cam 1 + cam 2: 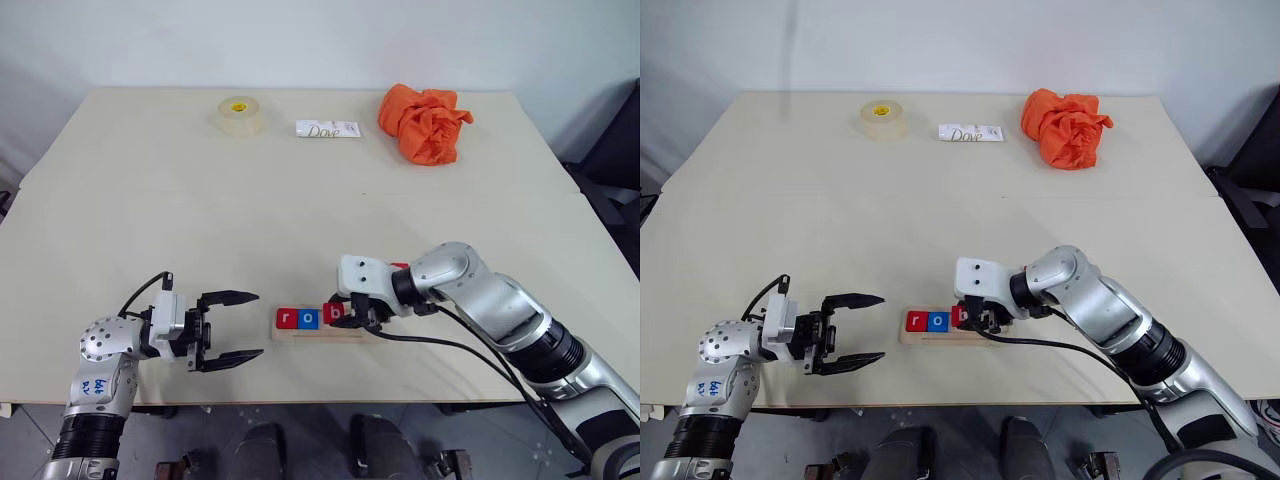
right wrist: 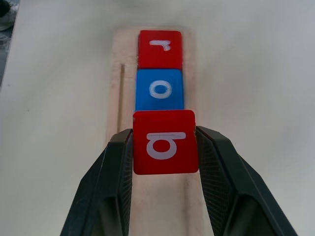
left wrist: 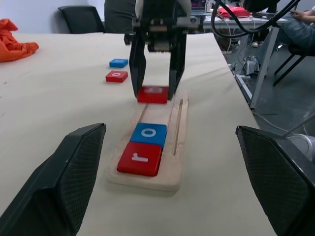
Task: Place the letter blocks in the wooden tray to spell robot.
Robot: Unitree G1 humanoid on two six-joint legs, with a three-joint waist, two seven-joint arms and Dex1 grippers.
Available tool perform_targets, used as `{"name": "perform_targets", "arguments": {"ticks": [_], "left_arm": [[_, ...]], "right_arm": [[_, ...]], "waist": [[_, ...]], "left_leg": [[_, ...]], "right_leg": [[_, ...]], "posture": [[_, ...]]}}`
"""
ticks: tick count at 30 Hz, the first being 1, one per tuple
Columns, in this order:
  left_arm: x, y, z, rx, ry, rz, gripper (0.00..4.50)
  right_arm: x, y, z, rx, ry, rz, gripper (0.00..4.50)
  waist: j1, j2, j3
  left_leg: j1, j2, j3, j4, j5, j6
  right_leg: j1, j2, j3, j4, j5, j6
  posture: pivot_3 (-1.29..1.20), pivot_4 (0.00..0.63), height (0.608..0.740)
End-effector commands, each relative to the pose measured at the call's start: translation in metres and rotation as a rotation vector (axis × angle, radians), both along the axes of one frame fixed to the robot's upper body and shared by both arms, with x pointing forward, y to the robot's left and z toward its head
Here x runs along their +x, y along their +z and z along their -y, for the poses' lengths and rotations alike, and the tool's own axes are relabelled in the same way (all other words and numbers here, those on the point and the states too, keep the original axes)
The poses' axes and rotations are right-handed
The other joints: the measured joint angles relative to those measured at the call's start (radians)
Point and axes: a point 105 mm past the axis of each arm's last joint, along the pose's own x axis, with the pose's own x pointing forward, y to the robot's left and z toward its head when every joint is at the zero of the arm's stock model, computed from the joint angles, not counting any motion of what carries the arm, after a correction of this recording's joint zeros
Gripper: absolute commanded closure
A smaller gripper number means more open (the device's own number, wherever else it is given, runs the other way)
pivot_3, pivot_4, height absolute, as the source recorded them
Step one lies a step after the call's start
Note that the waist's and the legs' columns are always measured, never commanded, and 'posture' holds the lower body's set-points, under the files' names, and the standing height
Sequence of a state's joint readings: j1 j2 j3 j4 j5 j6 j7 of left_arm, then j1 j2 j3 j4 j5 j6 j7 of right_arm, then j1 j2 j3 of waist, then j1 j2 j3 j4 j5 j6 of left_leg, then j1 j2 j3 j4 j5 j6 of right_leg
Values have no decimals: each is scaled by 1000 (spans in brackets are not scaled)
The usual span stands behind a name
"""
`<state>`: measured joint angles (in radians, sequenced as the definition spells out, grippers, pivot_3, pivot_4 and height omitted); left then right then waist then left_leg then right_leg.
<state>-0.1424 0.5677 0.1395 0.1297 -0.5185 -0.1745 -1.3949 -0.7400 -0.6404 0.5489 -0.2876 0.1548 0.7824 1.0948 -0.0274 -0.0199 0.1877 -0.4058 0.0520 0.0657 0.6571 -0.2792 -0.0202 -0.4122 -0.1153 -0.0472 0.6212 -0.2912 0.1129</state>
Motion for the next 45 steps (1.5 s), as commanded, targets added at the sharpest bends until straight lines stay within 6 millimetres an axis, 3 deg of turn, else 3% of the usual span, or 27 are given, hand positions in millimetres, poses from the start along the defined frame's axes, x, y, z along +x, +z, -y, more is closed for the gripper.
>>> {"name": "perform_targets", "arguments": {"ticks": [1, 20, 29, 34, 38, 41, 45], "left_arm": [[-3, 4, 1, -8, 0, 32, 0], [-3, 5, 1, -16, 26, 41, 0], [0, 6, 0, -18, 34, 46, 0], [2, 6, 0, -18, 33, 45, 0], [4, 6, 2, -23, 30, 44, 0], [8, 6, 4, -41, 56, 47, 0], [10, 6, 4, -48, 68, 45, 0]], "right_arm": [[-2, 4, -6, 1, 17, 28, 3037], [4, -9, -12, -30, 3, 30, 3037], [-4, 7, -17, 8, 22, 32, 24], [-8, 20, -15, 62, 11, 30, 24], [-4, 37, -1, 195, -43, 52, 24], [15, 50, 40, 270, -219, 91, 24], [21, 48, 79, 305, -335, 134, 24]], "waist": [[0, 0, 0], [0, 0, 0], [-1, 0, 0], [0, 0, 0], [3, 0, 0], [5, 0, 0], [9, 0, 0]], "left_leg": [[0, 0, 0, 0, 0, 0], [0, 0, 0, 0, 0, 0], [0, 0, 0, 0, 0, 0], [0, 0, 0, 0, 0, 0], [0, 0, 0, 0, 0, 0], [0, -1, 0, 0, 0, 0], [0, -1, 0, 0, 0, 0]], "right_leg": [[0, 0, 0, 0, 0, 0], [0, 0, 0, 0, 0, 0], [0, 0, 0, 0, 0, 0], [0, 0, 0, 0, 0, 0], [0, 0, -1, -1, 0, 0], [1, -1, 0, -1, 0, 0], [1, -1, 0, -2, 0, 0]], "posture": [[0, 150, 740], [0, 150, 740], [0, 150, 740], [0, 150, 740], [0, 150, 740], [0, 150, 740], [0, 150, 740]]}}
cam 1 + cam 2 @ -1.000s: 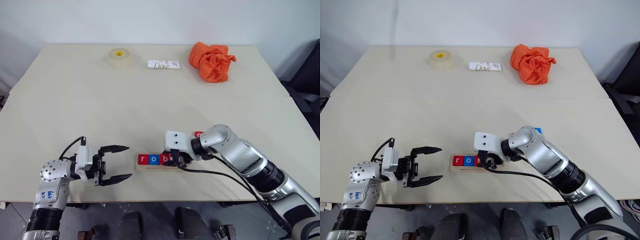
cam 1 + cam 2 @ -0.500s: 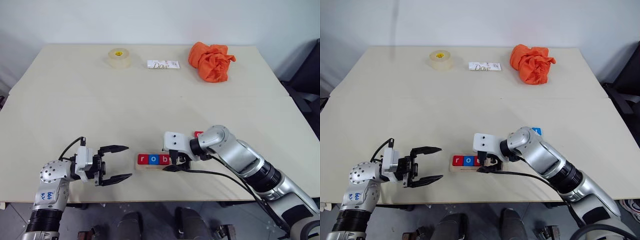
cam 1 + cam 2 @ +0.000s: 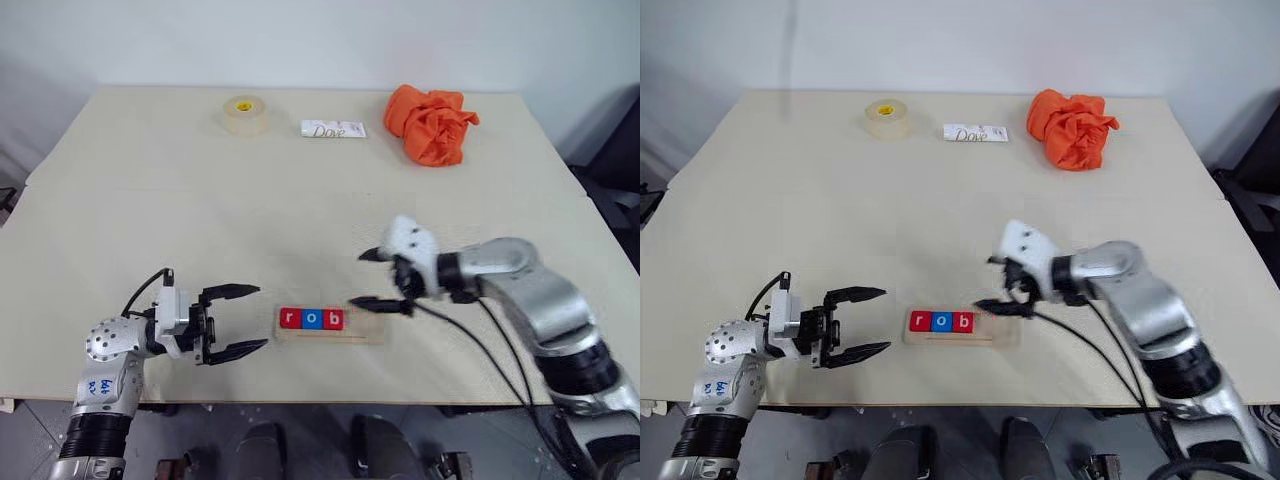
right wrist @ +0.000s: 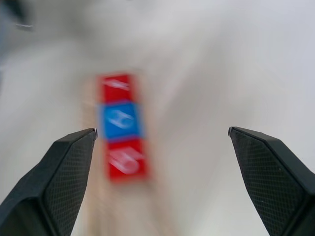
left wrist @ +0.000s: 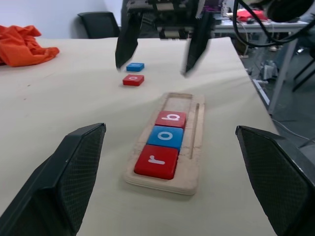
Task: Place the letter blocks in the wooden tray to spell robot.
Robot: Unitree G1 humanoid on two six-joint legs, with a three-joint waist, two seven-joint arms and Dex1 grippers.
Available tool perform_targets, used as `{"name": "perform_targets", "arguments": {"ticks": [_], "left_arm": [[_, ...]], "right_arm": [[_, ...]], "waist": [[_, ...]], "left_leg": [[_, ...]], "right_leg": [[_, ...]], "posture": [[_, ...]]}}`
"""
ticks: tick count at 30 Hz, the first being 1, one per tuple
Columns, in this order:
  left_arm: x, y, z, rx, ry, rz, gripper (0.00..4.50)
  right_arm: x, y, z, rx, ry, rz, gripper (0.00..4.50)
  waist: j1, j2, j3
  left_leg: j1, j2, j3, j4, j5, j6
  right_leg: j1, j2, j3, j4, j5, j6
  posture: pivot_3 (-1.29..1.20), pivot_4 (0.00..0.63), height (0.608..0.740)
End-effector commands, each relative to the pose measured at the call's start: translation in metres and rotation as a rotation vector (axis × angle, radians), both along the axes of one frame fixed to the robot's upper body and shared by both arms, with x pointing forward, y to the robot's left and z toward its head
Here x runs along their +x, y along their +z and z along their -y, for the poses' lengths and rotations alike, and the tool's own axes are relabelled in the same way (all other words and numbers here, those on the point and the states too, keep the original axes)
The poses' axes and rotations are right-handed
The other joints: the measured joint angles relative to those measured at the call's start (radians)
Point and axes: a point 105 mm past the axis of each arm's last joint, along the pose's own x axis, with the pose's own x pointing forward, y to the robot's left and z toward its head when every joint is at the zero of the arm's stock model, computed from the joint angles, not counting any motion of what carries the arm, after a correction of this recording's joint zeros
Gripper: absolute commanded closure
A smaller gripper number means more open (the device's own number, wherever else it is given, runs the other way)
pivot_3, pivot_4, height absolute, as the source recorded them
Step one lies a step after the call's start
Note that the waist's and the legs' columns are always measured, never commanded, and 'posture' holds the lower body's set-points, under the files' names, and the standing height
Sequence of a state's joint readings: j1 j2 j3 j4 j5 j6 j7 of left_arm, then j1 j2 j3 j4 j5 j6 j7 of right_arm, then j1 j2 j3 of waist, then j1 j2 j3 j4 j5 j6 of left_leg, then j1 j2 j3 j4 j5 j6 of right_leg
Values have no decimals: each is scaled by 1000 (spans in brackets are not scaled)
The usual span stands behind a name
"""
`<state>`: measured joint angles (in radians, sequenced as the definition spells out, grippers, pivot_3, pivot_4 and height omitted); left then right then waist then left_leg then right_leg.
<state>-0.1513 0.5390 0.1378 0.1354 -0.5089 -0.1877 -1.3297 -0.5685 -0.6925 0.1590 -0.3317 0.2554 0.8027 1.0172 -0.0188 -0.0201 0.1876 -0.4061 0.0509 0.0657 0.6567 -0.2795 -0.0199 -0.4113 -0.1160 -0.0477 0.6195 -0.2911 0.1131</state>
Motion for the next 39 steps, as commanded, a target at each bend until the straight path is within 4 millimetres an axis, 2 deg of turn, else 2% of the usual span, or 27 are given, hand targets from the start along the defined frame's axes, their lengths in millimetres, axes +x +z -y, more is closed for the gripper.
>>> {"name": "perform_targets", "arguments": {"ticks": [1, 3, 6, 13, 19, 29, 35, 39], "left_arm": [[3, 4, 1, -14, 14, 29, 0], [6, 6, 1, -26, 28, 36, 0], [10, 8, 2, -41, 38, 39, 0], [10, 7, 2, -32, 8, 29, 0], [15, 9, -2, -21, 2, 36, 0], [17, 11, -5, -9, -7, 42, 0], [16, 10, -5, -6, -12, 39, 0], [13, 8, -4, -7, -14, 35, 0]], "right_arm": [[0, 10, 29, 62, -70, 76, 24], [0, 8, 52, 91, -140, 96, 24], [-7, -5, 90, 105, -256, 93, 24], [-24, -15, 109, 158, -328, 71, 24], [-27, -24, 108, 163, -353, 63, 24], [-26, -27, 101, 175, -366, 70, 24], [-14, -20, 78, 256, -453, 103, 24], [-4, -25, 65, 317, -569, 106, 24]], "waist": [[0, 0, 0], [2, 0, 0], [10, 0, 0], [17, 0, 0], [18, 0, 0], [18, 0, 0], [14, 0, 0], [16, 0, 0]], "left_leg": [[0, 0, 0, -1, 0, 0], [0, 0, 0, -1, 0, 0], [1, 0, 1, -1, 0, 0], [2, 1, 1, 0, 1, 0], [2, 1, 1, 1, 1, 0], [2, 1, 1, 1, 1, 0], [2, 1, 1, 1, 1, 0], [2, 1, 0, 1, 1, 0]], "right_leg": [[0, 0, 0, 0, 0, 0], [0, 1, 0, 0, 0, 0], [0, 1, 0, 0, 0, 0], [0, 2, 1, 1, 0, 1], [1, 1, 1, 1, 0, 1], [1, 1, 1, 1, 0, 1], [1, 2, 1, 1, 0, 1], [1, 2, 1, 2, 0, 1]], "posture": [[0, 150, 740], [0, 150, 740], [0, 150, 740], [0, 150, 740], [0, 150, 740], [0, 150, 740], [0, 150, 740], [0, 150, 740]]}}
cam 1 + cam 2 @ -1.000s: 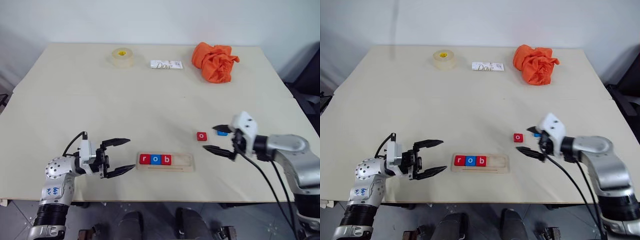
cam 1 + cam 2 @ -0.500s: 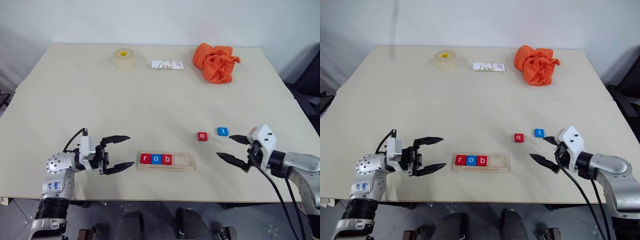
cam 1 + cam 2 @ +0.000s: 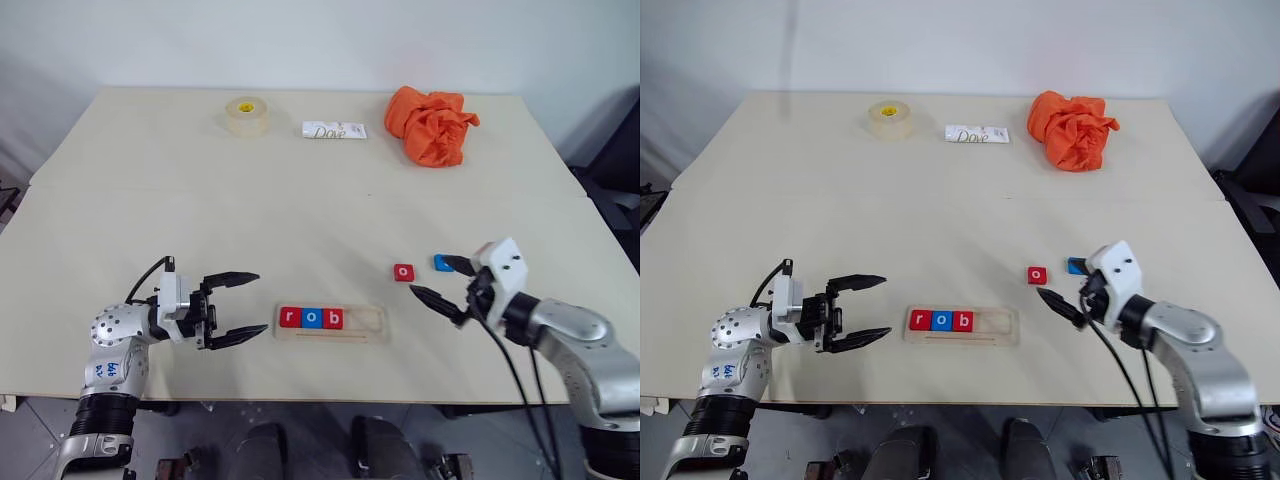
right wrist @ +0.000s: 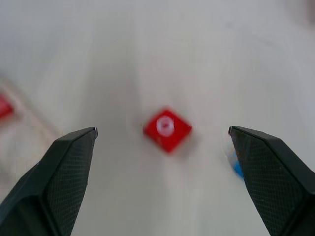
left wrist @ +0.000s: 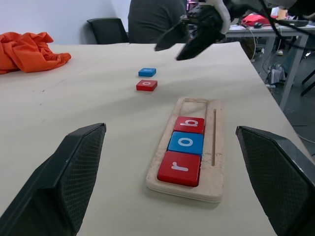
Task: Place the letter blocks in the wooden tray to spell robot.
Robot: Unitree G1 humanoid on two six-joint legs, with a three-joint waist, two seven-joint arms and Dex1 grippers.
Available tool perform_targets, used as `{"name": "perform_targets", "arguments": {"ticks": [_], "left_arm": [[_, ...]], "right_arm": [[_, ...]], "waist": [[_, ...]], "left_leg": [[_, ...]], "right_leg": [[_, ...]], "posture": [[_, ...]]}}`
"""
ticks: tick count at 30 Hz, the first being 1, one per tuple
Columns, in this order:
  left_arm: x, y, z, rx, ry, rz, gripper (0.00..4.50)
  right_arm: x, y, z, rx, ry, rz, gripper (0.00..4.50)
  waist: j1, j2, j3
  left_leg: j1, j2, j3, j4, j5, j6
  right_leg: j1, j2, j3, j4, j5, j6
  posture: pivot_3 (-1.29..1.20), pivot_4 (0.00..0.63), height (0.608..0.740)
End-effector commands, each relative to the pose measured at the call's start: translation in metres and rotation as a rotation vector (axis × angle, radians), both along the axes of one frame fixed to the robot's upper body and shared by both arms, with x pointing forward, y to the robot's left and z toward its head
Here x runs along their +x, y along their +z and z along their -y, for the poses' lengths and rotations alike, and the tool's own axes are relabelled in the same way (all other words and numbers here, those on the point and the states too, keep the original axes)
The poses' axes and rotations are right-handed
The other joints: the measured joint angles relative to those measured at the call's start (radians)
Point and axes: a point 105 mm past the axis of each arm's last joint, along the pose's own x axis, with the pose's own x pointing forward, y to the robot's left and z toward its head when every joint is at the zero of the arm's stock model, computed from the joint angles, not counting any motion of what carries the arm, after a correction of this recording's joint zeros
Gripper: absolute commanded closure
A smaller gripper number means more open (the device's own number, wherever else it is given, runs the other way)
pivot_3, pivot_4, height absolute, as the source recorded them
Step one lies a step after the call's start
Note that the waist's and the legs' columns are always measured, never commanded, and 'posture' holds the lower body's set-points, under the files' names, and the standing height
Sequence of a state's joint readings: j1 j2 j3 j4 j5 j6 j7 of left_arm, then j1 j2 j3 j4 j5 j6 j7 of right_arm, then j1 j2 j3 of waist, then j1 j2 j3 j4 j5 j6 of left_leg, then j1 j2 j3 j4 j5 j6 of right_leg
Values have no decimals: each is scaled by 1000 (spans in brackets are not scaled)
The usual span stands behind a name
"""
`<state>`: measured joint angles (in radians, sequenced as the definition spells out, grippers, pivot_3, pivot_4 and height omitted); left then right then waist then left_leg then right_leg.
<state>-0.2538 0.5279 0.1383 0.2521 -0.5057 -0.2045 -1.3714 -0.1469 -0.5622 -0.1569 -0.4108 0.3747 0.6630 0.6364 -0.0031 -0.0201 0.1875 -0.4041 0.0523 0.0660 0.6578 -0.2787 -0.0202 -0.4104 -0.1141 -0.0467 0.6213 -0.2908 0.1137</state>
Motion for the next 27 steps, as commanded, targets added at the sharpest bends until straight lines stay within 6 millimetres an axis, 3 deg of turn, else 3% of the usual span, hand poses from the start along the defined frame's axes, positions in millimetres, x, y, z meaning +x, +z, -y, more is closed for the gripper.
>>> {"name": "perform_targets", "arguments": {"ticks": [1, 8, 20, 27], "left_arm": [[-5, 3, -2, 5, 0, 21, 0], [-13, 1, 3, -7, -1, 7, 0], [-20, 2, 1, 4, 9, -7, 0], [-19, 4, 2, 8, 4, -6, 0]], "right_arm": [[6, 3, -5, 19, -100, 29, 24], [22, -19, -19, 32, -261, -15, 24], [24, -50, -23, 44, -366, -114, 24], [27, -54, -26, 64, -378, -127, 2351]], "waist": [[0, 0, 0], [0, 0, 0], [-2, 0, 0], [-3, 0, -1]], "left_leg": [[0, 0, 0, 0, 0, 0], [-1, -1, 0, -1, 0, 0], [0, 0, 0, -1, 0, 0], [0, 0, 0, -1, 0, 0]], "right_leg": [[0, 0, 0, 0, 0, 0], [0, -1, 0, -1, 0, 0], [0, 0, 0, 0, 0, 0], [0, 0, 0, 0, 0, 0]], "posture": [[0, 150, 740], [0, 150, 740], [0, 150, 740], [0, 150, 740]]}}
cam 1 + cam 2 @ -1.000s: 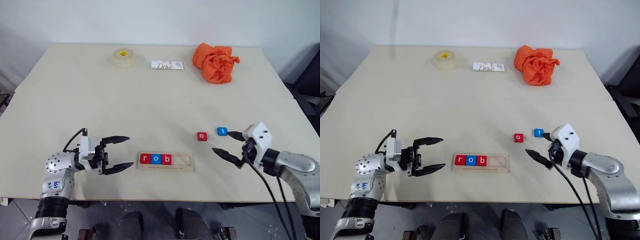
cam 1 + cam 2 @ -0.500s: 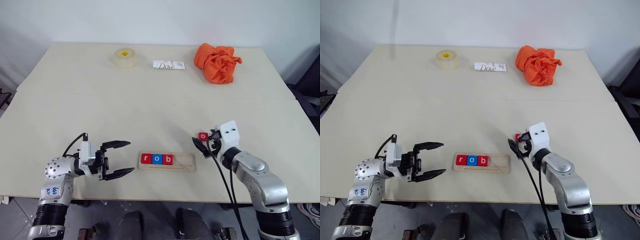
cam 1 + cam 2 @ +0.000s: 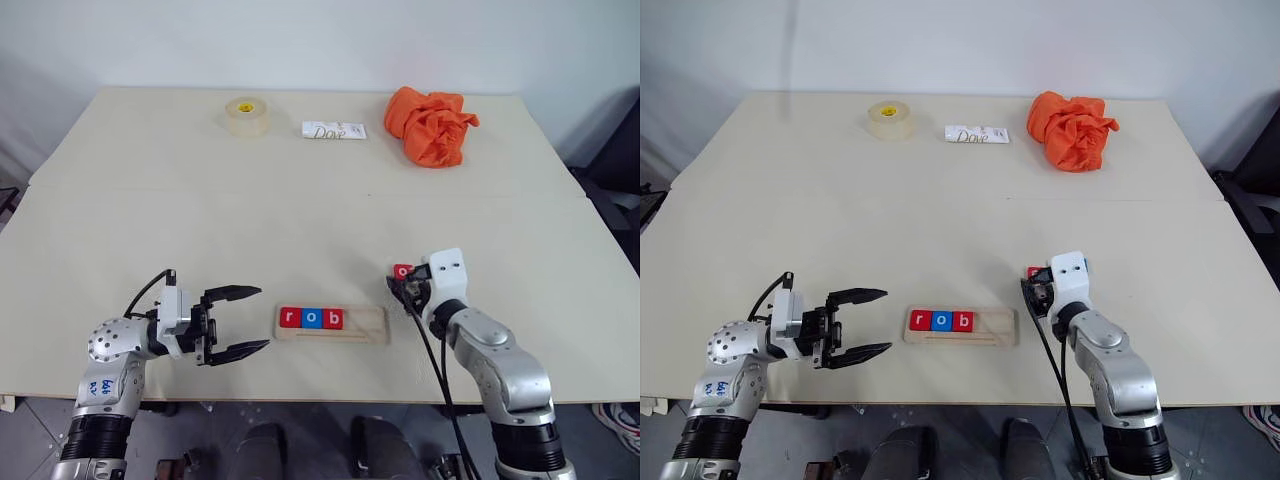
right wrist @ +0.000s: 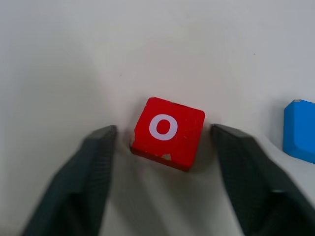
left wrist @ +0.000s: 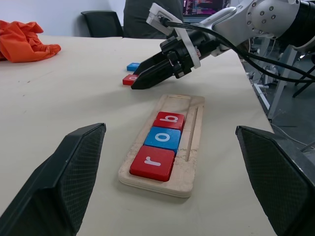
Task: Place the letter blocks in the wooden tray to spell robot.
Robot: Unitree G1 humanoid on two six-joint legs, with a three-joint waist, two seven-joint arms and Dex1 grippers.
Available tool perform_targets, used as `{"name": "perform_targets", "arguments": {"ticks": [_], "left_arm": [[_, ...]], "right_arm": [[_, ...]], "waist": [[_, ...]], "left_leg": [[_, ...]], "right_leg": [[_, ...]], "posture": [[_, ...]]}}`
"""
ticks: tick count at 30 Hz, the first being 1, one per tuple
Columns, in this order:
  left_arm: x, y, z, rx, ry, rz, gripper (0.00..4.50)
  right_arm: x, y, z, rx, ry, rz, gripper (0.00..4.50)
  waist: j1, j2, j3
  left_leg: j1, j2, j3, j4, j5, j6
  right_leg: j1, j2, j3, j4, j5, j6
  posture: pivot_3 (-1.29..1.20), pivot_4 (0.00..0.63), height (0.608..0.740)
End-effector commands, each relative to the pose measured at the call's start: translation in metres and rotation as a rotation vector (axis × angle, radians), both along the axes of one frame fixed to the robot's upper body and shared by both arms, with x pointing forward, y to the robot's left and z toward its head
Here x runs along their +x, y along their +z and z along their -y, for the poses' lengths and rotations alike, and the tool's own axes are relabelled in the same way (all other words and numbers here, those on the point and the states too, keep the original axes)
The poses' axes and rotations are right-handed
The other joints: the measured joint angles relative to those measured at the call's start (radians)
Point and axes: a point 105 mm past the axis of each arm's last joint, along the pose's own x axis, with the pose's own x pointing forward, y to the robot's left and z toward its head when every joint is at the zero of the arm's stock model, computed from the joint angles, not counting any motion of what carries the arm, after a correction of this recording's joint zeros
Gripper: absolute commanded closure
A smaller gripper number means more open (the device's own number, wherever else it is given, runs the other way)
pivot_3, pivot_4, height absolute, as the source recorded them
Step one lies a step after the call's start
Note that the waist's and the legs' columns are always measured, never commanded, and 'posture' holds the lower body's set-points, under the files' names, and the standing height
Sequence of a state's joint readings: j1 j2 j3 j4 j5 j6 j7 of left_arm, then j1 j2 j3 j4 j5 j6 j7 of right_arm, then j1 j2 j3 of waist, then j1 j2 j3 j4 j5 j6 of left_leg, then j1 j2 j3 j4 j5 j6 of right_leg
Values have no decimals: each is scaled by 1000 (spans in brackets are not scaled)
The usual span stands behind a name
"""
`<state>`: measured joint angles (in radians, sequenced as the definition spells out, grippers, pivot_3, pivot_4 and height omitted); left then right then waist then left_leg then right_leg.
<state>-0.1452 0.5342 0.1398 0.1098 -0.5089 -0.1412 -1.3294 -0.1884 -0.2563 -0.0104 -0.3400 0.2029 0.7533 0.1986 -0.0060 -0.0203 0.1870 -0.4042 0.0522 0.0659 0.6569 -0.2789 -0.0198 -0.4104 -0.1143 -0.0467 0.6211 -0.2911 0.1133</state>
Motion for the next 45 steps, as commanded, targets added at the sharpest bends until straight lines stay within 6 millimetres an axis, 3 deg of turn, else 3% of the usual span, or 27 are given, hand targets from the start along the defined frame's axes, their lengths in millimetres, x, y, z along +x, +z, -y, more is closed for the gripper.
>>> {"name": "perform_targets", "arguments": {"ticks": [1, 2, 8, 12, 20, 28, 31, 35, 45], "left_arm": [[-1, 10, -2, 1, -1, 36, 0], [0, 10, -2, 1, -1, 37, 0], [0, 9, -1, 1, -7, 35, 0], [0, 7, 1, -1, -40, 22, 0], [10, 9, -5, 24, -74, 22, 0], [16, 10, -1, 23, -101, 22, 0], [18, 10, 2, 20, -110, 22, 0], [17, 10, 3, 17, -115, 21, 0], [14, 7, 10, -2, -109, 24, 0]], "right_arm": [[0, -9, 2, 3, -16, -33, 2727], [1, -9, 2, 0, -18, -31, 3026], [-1, 1, 5, -16, -10, 8, 3046], [-23, 26, 10, -16, 35, 44, 3046], [-64, 19, 22, -29, -68, -30, 3046], [-74, 15, 22, 1, -134, -57, 3046], [-76, 19, 17, 6, -92, -46, 2000], [-83, 29, 8, -34, 92, -26, 665], [-75, 40, 23, -318, 582, -25, 665]], "waist": [[0, 0, 0], [0, 0, 0], [0, 0, 0], [6, 0, 0], [2, 0, 0], [3, 0, 0], [3, 0, 0], [2, 0, 0], [3, 0, 0]], "left_leg": [[0, 0, 0, 0, 0, 0], [0, 0, 0, 0, 0, 0], [0, 0, 0, 0, 0, 0], [-1, 0, 0, -1, 0, 0], [-1, 0, -1, -3, 0, 0], [0, 0, 0, -3, 0, 0], [-1, 0, 0, -4, 0, 0], [-1, -1, 0, -4, 0, 0], [0, -1, -1, -3, 0, 1]], "right_leg": [[0, 0, 0, 0, 0, 0], [0, 0, 0, 0, 0, 0], [0, 0, 0, 0, 0, 0], [0, 0, 0, -1, 0, 0], [-1, 0, -1, -2, 0, -1], [-1, 0, 0, -2, -1, -1], [-1, 0, 0, -2, -1, -1], [-1, 0, 0, -3, -1, -1], [0, 1, -1, -3, 0, 0]], "posture": [[0, 150, 740], [0, 150, 740], [0, 150, 740], [0, 150, 740], [0, 150, 740], [0, 150, 740], [0, 150, 740], [0, 150, 740], [0, 150, 740]]}}
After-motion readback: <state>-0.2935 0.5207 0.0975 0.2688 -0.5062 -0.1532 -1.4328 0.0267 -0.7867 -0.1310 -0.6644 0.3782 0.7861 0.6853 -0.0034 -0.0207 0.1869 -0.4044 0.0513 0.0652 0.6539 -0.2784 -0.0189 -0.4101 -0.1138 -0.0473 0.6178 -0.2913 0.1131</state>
